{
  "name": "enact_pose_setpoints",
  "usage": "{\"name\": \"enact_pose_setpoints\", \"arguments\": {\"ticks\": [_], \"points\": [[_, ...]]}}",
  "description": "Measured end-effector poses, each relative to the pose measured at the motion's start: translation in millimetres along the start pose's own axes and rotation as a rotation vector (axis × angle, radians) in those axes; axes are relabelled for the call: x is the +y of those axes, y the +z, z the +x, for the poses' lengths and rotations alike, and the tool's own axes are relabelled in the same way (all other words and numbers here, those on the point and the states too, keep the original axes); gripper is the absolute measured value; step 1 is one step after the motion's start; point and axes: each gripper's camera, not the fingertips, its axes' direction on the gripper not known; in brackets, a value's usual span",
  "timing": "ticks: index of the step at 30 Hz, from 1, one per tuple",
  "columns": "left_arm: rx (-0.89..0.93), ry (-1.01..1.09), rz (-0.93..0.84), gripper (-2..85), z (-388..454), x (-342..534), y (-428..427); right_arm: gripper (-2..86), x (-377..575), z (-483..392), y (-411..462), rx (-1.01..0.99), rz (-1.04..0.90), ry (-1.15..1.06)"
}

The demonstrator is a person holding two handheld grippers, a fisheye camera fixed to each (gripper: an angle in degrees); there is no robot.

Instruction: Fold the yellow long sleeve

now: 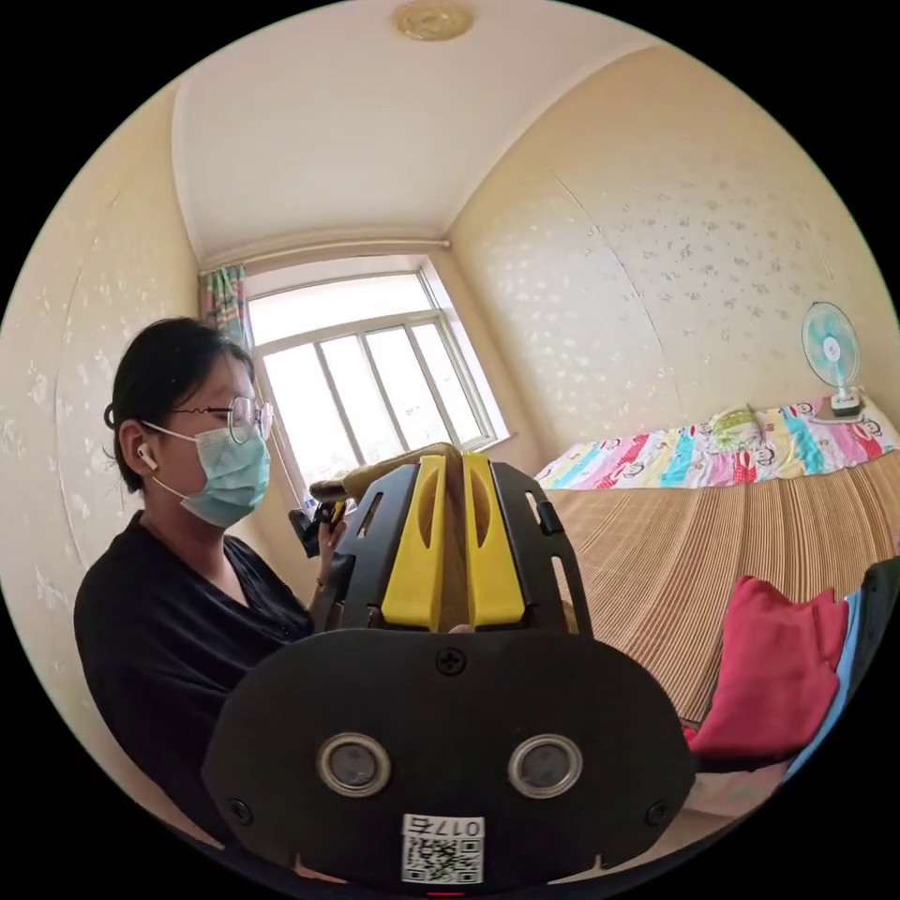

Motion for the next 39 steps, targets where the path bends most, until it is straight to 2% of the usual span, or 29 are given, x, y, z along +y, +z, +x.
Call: {"name": "enact_pose_setpoints", "arguments": {"ticks": [4,7,9,11,13,15,16,17,19,21,24,27,29,31,32,33,34,37,39], "points": [[-0.100,0.057,0.001,-0.6,-6.4,-43.8,29.8,2.7,-39.0,-46.1,19.0,0.136,0.132,-0.218],[-0.187,0.089,-0.073,-0.2,-44.9,-61.6,96.4,2.7,-92.1,-35.0,69.5,0.299,0.040,-0.230],[-0.221,0.055,-0.175,0.4,-87.1,-63.9,156.0,2.8,-127.3,-4.3,113.1,0.392,-0.030,-0.199],[-0.237,0.010,-0.311,1.7,-139.4,-54.4,225.8,3.2,-172.1,65.8,188.1,0.546,-0.127,-0.101],[-0.298,-0.026,-0.458,5.6,-203.0,-21.6,299.2,3.9,-188.4,123.3,253.0,0.660,-0.199,-0.112],[-0.379,-0.064,-0.555,8.0,-236.5,11.0,326.8,4.9,-176.9,174.9,310.3,0.634,-0.289,-0.126],[-0.422,-0.073,-0.629,8.4,-249.5,34.6,336.4,5.5,-162.0,203.2,336.7,0.514,-0.381,-0.071],[-0.438,-0.072,-0.666,8.1,-253.2,46.8,338.7,5.9,-141.7,221.7,354.7,0.402,-0.443,0.003],[-0.418,-0.024,-0.731,6.4,-254.7,98.6,327.4,5.3,-100.7,224.6,373.4,0.294,-0.477,0.016],[-0.374,-0.032,-0.731,5.6,-257.0,137.1,302.2,5.7,-52.3,216.4,387.3,0.315,-0.531,-0.009],[-0.380,-0.164,-0.825,5.4,-278.0,191.6,263.2,6.8,33.6,213.3,399.1,0.440,-0.649,0.022],[-0.454,-0.261,-0.944,7.5,-293.8,229.4,226.8,7.6,105.8,220.0,396.8,0.659,-0.788,0.098],[-0.526,-0.276,-1.011,9.2,-296.7,244.2,208.2,8.4,149.2,222.0,386.6,0.958,-0.907,0.142],[-0.578,-0.306,-1.077,11.6,-296.0,260.5,190.8,8.6,171.9,220.1,377.2,1.024,-0.969,0.224],[-0.585,-0.317,-1.094,12.0,-295.4,265.0,188.2,8.2,182.6,217.9,372.0,0.988,-0.984,0.292],[-0.585,-0.335,-1.126,12.0,-294.0,274.5,185.2,7.8,182.8,213.2,367.1,0.976,-0.932,0.310],[-0.586,-0.352,-1.160,11.3,-294.0,285.0,184.9,6.7,182.1,207.5,363.5,0.951,-0.900,0.329],[-0.652,-0.307,-1.203,6.5,-297.0,293.6,192.7,4.0,167.9,212.5,384.0,0.921,-1.042,0.300],[-0.670,-0.309,-1.271,3.7,-307.9,281.4,204.8,3.4,139.2,216.2,389.3,0.918,-1.067,0.286]]}}
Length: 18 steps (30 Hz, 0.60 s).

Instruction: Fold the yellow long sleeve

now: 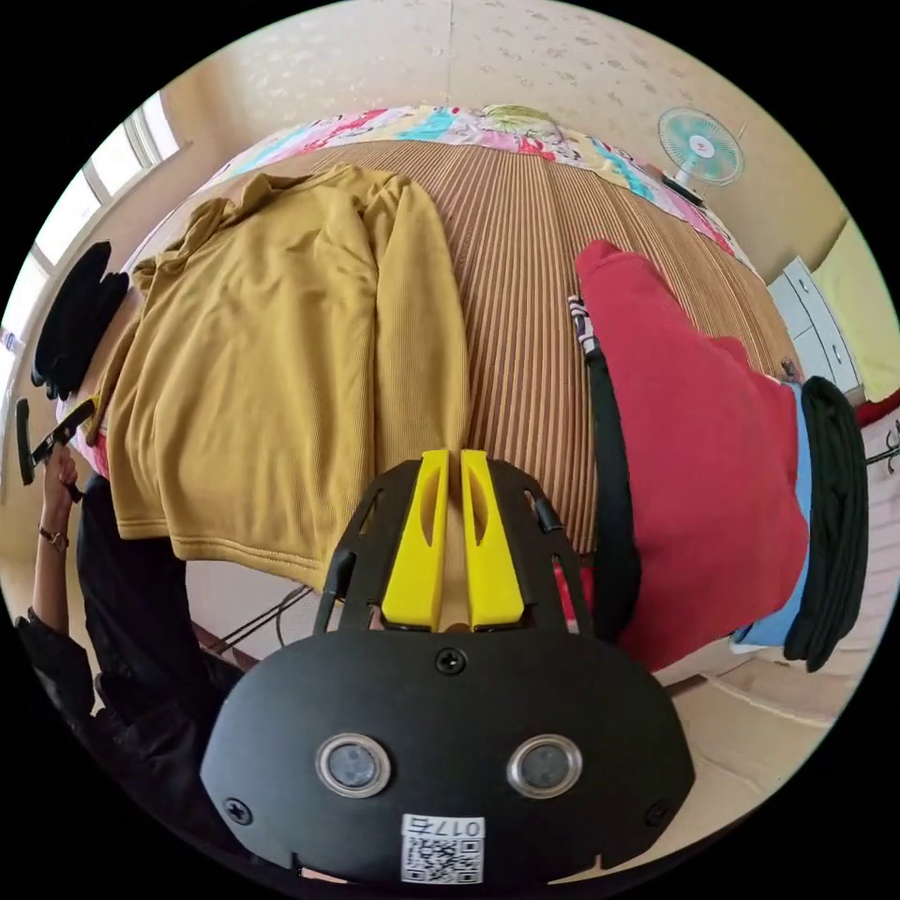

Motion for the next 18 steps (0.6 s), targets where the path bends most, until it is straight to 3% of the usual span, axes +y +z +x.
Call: {"name": "enact_pose_setpoints", "arguments": {"ticks": [3,6,8,11,14,18], "points": [[-0.069,-0.103,0.197,2.9,-33.0,-17.9,-62.9,2.9,-18.7,37.2,-73.3,0.087,0.198,0.099],[-0.036,-0.398,0.397,3.5,-100.9,-24.5,-127.1,2.4,-35.3,101.9,-109.7,0.309,0.284,0.360],[0.064,-0.534,0.427,4.6,-133.8,-22.6,-146.1,2.5,-34.1,130.4,-128.9,0.211,0.279,0.459],[0.238,-0.529,0.492,7.8,-132.5,-3.2,-149.8,3.5,-3.4,90.4,-146.3,-0.024,0.495,0.288],[0.290,-0.385,0.382,9.9,-73.1,13.6,-112.8,5.1,8.6,26.3,-103.3,-0.213,0.392,0.047],[0.468,-0.208,0.117,12.2,34.6,23.8,-25.5,8.3,8.9,-39.2,-18.1,-0.248,0.171,-0.092]]}}
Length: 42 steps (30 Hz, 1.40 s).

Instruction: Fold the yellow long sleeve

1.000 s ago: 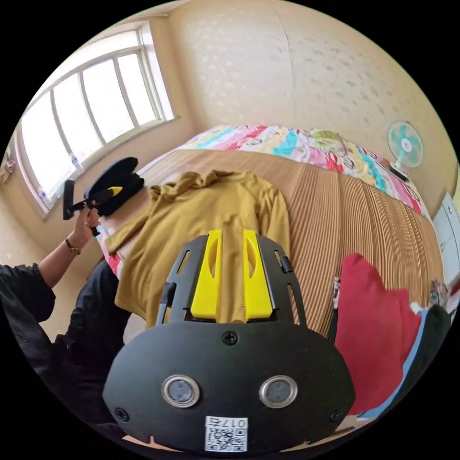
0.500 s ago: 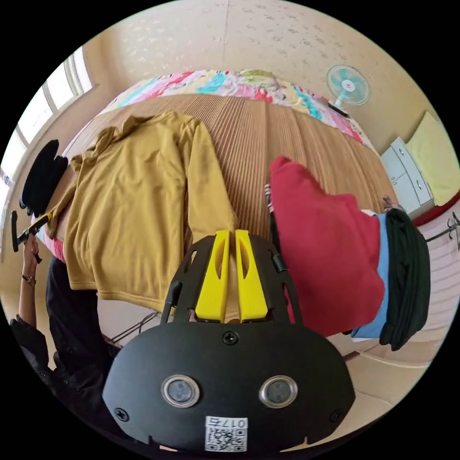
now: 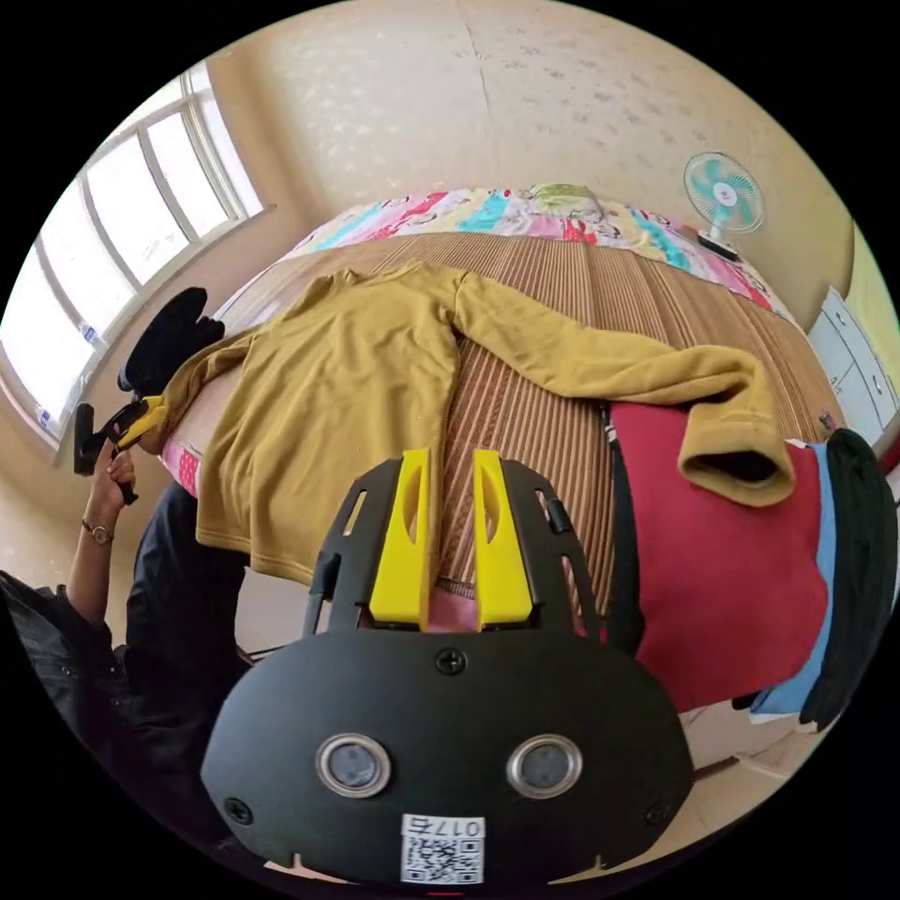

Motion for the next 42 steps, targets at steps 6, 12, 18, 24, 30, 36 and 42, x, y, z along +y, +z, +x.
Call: {"name": "enact_pose_setpoints", "arguments": {"ticks": [6,12,18,24,30,36,42], "points": [[-0.147,0.205,-0.203,9.7,61.9,26.1,79.1,6.8,6.8,-32.8,35.1,0.033,-0.112,-0.034],[-0.211,0.272,-0.290,5.9,53.5,40.8,43.5,3.5,61.3,-59.0,4.9,0.036,-0.122,-0.129],[-0.243,0.139,-0.152,8.2,23.0,96.3,-12.2,4.0,139.6,-85.1,7.3,-0.117,-0.140,-0.145],[-0.089,0.184,-0.044,10.4,41.3,96.3,-20.6,7.0,98.7,-55.6,-38.7,-0.089,0.114,-0.041],[-0.076,0.401,-0.130,11.1,79.7,87.2,62.5,9.1,31.3,-73.0,16.5,-0.057,0.014,-0.143],[-0.176,0.373,-0.149,6.5,81.5,115.5,65.5,8.7,52.1,-68.1,47.5,-0.042,-0.120,-0.110],[-0.195,0.485,-0.067,7.8,83.9,154.0,54.7,11.1,91.8,-3.9,-17.2,0.027,0.018,0.170]]}}
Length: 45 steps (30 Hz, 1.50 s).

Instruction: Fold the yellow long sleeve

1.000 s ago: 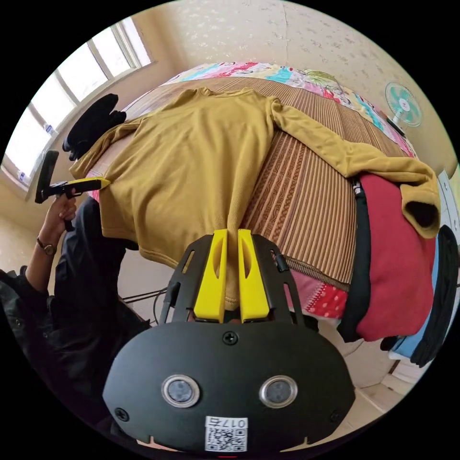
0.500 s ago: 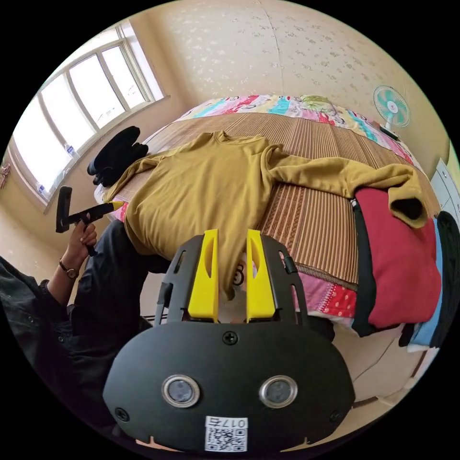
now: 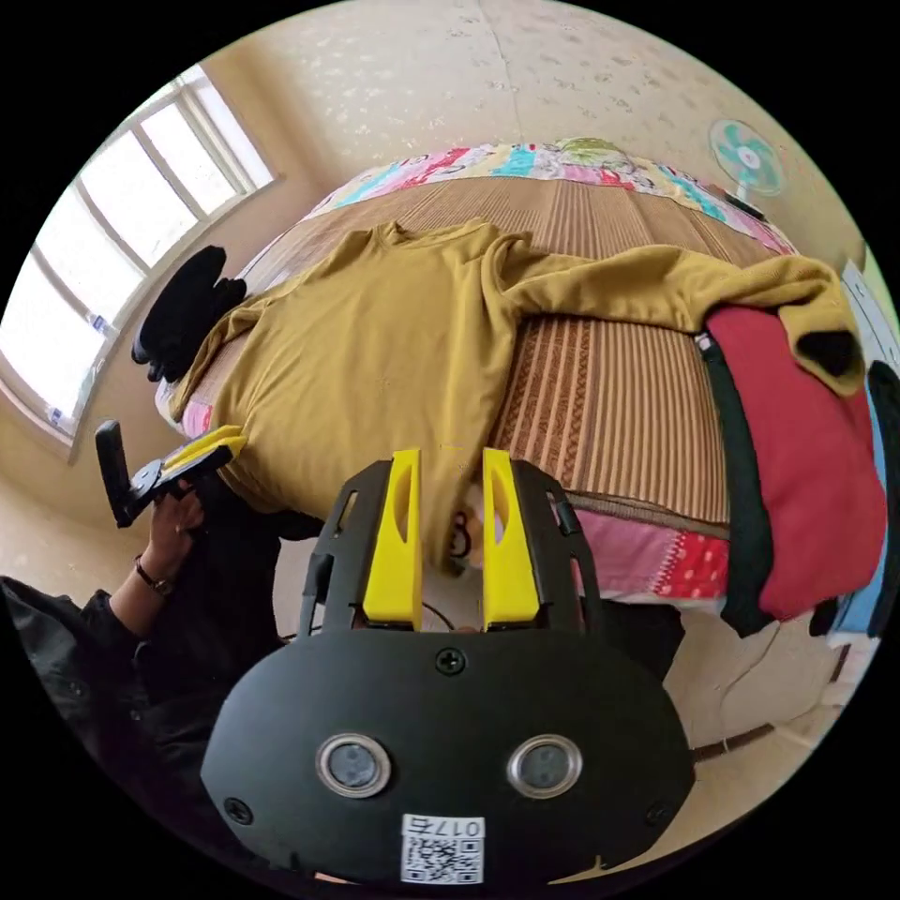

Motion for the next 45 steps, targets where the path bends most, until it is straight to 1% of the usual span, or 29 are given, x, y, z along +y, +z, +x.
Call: {"name": "enact_pose_setpoints", "arguments": {"ticks": [2,4,5,6,8,10,12,15,16,19,20,23,25,27,28,29,30,31,32,33,35,36,38,39,40,41,43,44,45], "points": [[-0.003,0.003,0.009,7.9,-0.9,-0.5,2.3,13.2,-3.2,45.3,-54.6,0.177,0.141,0.141],[0.002,-0.030,0.022,6.9,-6.0,1.8,7.6,13.8,-6.7,86.5,-90.8,0.227,0.250,0.256],[0.007,-0.030,0.028,6.4,-7.3,3.4,7.8,14.1,-11.4,119.6,-105.6,0.177,0.270,0.348],[0.028,-0.028,0.044,6.1,-10.3,7.2,7.0,14.3,-14.8,136.4,-109.6,0.125,0.267,0.382],[0.063,-0.040,0.052,5.8,-15.6,11.2,6.8,14.3,-33.0,197.7,-104.6,-0.139,0.189,0.447],[0.082,-0.051,0.061,5.7,-18.1,15.8,6.2,12.9,-41.9,228.8,-100.1,-0.297,0.185,0.446],[0.073,-0.051,0.066,5.7,-16.1,18.4,6.0,8.2,-47.5,251.9,-103.9,-0.331,0.183,0.472],[0.049,-0.051,0.074,5.6,-10.9,22.1,5.9,4.5,-57.9,266.2,-137.4,-0.290,0.197,0.461],[0.044,-0.055,0.077,5.6,-10.0,23.5,6.2,4.1,-63.1,267.0,-158.4,-0.285,0.218,0.405],[0.047,-0.058,0.077,5.6,-11.5,24.5,6.8,3.5,-63.7,256.0,-213.3,-0.214,0.297,0.136],[0.052,-0.061,0.077,5.5,-12.5,24.8,6.9,3.4,-51.6,249.9,-228.8,-0.185,0.331,0.023],[0.072,-0.073,0.078,5.3,-16.7,25.8,7.4,3.2,4.1,249.7,-238.8,-0.139,0.355,-0.161],[0.073,-0.073,0.078,5.2,-17.4,26.4,7.7,3.1,48.4,265.0,-222.2,-0.066,0.309,-0.164],[0.067,-0.072,0.079,5.2,-16.9,27.0,7.9,2.9,96.8,291.8,-194.6,-0.005,0.239,-0.084],[0.066,-0.074,0.081,5.2,-17.1,27.5,8.0,2.8,129.5,315.2,-174.9,0.000,0.187,0.029],[0.067,-0.076,0.081,5.2,-17.3,27.7,8.1,2.5,163.1,338.6,-158.1,-0.024,0.151,0.168],[0.068,-0.078,0.082,5.2,-17.9,27.9,8.3,2.4,180.7,349.1,-150.7,-0.046,0.144,0.244],[0.072,-0.081,0.080,5.1,-19.0,27.6,8.6,2.7,212.0,362.2,-138.9,-0.132,0.154,0.348],[0.074,-0.082,0.079,5.1,-19.6,27.5,8.7,3.0,238.0,366.0,-130.2,-0.256,0.199,0.387],[0.076,-0.081,0.080,5.1,-20.6,27.6,9.0,3.2,248.7,365.9,-126.9,-0.319,0.230,0.400],[0.079,-0.084,0.084,5.1,-22.1,28.0,9.6,4.3,274.7,362.7,-118.9,-0.529,0.384,0.462],[0.080,-0.085,0.086,5.0,-22.9,28.2,10.1,4.9,277.0,362.8,-118.0,-0.579,0.426,0.481],[0.078,-0.084,0.087,5.0,-23.8,28.2,10.6,7.7,273.3,369.3,-116.7,-0.803,0.612,0.550],[0.078,-0.084,0.086,4.9,-24.5,28.0,10.9,8.5,270.6,372.4,-115.6,-0.866,0.660,0.575],[0.080,-0.085,0.085,4.9,-25.4,27.8,11.0,10.3,263.8,379.6,-109.8,-0.994,0.748,0.651],[0.081,-0.086,0.084,4.9,-25.9,27.6,11.1,11.9,254.2,385.6,-100.5,-1.083,0.779,0.746],[0.086,-0.091,0.081,4.9,-28.3,26.8,11.3,13.7,230.2,389.3,-91.0,-1.100,0.728,0.798],[0.087,-0.093,0.080,4.9,-28.8,26.7,11.3,14.5,210.9,388.9,-87.3,-1.025,0.626,0.826],[0.088,-0.096,0.079,4.9,-29.8,26.5,11.4,14.7,202.3,388.0,-86.1,-0.978,0.578,0.845]]}}
